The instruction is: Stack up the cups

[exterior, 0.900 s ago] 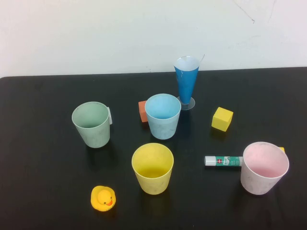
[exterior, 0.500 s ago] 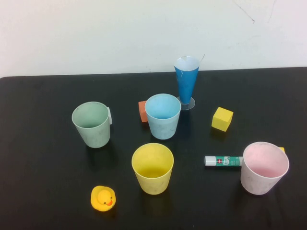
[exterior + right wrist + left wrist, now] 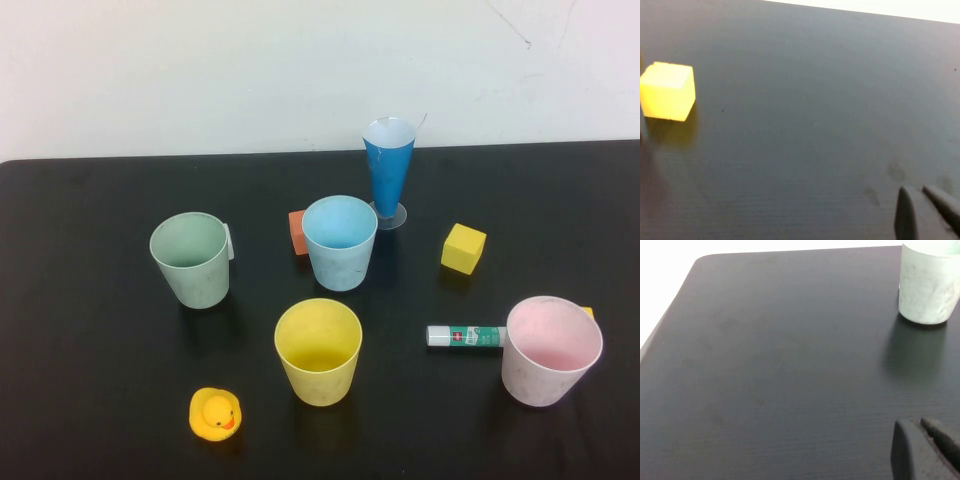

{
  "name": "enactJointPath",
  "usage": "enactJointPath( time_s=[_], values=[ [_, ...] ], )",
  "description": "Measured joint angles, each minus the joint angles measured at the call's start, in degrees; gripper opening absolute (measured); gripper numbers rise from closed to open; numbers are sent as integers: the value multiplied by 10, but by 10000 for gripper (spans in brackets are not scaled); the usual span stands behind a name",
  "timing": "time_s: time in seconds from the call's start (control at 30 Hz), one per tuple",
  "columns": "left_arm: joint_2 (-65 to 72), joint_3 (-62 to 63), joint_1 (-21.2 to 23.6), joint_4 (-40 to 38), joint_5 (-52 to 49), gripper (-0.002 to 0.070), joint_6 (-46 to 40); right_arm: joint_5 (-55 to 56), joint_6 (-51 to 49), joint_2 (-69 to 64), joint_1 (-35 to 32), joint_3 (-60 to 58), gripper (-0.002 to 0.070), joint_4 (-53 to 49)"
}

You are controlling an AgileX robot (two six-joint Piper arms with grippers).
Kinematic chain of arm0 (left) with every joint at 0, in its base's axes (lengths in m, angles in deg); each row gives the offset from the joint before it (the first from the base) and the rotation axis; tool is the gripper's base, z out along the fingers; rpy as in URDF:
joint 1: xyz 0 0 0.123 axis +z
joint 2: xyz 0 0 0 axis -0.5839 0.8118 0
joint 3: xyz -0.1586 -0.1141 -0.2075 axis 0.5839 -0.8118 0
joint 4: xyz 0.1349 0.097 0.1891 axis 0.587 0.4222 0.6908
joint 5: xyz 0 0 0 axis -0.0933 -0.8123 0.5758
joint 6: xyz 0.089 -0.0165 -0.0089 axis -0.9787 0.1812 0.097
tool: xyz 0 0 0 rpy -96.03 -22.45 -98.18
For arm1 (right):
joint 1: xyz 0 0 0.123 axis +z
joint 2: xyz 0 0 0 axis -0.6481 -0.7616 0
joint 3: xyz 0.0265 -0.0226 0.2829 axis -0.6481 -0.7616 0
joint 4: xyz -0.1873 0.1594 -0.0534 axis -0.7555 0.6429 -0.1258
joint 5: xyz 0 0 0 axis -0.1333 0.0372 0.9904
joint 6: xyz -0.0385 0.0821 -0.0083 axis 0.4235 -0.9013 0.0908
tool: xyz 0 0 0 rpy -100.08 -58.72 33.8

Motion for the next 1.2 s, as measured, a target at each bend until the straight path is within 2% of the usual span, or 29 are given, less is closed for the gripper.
enactJointPath(
  time_s=[0.3, 0.43, 0.53, 0.7, 0.8, 0.9, 1.07, 1.13, 1.2],
  values=[
    [0, 0, 0, 1, 5, -2, 0, 14, 0, 0, 0, -1, -2, 0],
    [0, -1, 0, 2, 54, -2, 0, 62, 0, 0, 0, -3, -2, 0],
    [0, -1, 0, 4, 168, -2, 0, 144, 0, 0, 0, -3, -2, 0],
    [0, -1, 0, 13, 391, -2, 0, 353, -1, 0, 0, -3, -2, -4],
    [0, -1, 0, 16, 496, -2, -1, 484, 0, 0, 0, -3, -2, -1],
    [0, -1, 0, 15, 562, -2, -1, 552, 14, 0, 0, -3, -2, 32],
    [0, 1, 0, -43, 543, -2, -6, 568, 24, 0, 0, -3, -3, 99],
    [0, 25, 0, -77, 468, -2, -9, 539, 25, 0, 0, 4, -2, 108],
    [0, 80, 0, -103, 338, -2, -19, 459, 32, 0, 0, 29, -2, 114]
  ],
)
